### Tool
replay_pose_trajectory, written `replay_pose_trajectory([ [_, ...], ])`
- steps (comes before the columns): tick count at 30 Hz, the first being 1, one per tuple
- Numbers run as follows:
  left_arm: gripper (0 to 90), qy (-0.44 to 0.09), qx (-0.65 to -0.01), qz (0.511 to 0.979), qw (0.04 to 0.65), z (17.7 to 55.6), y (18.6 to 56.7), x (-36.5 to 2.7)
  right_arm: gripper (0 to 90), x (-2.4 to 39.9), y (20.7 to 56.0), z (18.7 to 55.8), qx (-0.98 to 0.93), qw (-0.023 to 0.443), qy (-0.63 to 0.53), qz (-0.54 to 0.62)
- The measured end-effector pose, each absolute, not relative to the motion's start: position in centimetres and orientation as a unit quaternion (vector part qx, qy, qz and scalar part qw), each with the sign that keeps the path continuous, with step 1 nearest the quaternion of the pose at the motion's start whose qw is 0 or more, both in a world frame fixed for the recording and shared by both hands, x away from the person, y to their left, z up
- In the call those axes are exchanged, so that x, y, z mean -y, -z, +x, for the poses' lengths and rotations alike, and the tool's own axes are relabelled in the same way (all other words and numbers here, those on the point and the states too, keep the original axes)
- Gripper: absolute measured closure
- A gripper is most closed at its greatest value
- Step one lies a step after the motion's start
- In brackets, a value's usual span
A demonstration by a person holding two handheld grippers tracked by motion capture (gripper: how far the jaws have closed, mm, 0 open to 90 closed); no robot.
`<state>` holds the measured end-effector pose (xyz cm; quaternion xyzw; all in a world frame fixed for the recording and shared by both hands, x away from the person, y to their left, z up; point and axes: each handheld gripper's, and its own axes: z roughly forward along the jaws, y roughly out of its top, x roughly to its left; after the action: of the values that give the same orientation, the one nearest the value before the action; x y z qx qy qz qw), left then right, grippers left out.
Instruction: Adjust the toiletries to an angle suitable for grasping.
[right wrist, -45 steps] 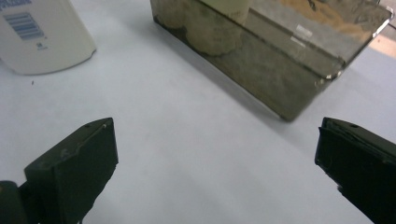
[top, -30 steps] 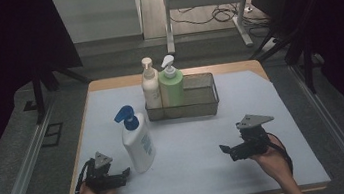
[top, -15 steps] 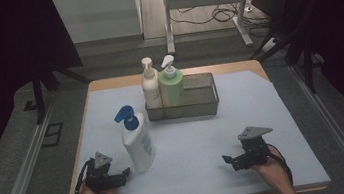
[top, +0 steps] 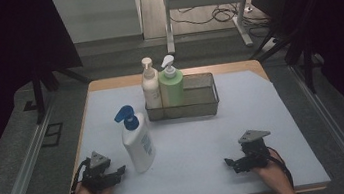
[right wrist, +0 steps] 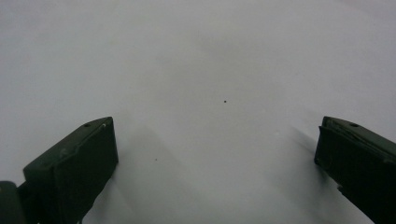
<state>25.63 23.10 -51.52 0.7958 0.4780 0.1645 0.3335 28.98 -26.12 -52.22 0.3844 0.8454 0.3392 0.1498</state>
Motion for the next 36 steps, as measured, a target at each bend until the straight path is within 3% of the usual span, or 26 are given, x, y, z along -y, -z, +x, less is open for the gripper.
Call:
replay_pose_trajectory([
  [6, 75.4, -0.142, -0.463, 0.799, 0.357, 25.8, 50.8, -22.6, 0.0, 26.1, 52.2, 29.0, -0.846, 0.149, -0.34, 0.384],
  [7, 75.4, -0.138, -0.461, 0.8, 0.359, 25.9, 50.7, -22.5, 0.0, 26.1, 52.2, 29.0, -0.846, 0.15, -0.34, 0.383],
  [11, 89.4, -0.128, -0.447, 0.807, 0.365, 26.1, 50.6, -21.7, 0.0, 26.1, 52.2, 29.0, -0.846, 0.15, -0.34, 0.383],
  [36, 89.8, -0.107, -0.445, 0.808, 0.37, 27.3, 51.1, -19.9, 0.0, 26.1, 52.3, 29.0, -0.845, 0.151, -0.34, 0.383],
])
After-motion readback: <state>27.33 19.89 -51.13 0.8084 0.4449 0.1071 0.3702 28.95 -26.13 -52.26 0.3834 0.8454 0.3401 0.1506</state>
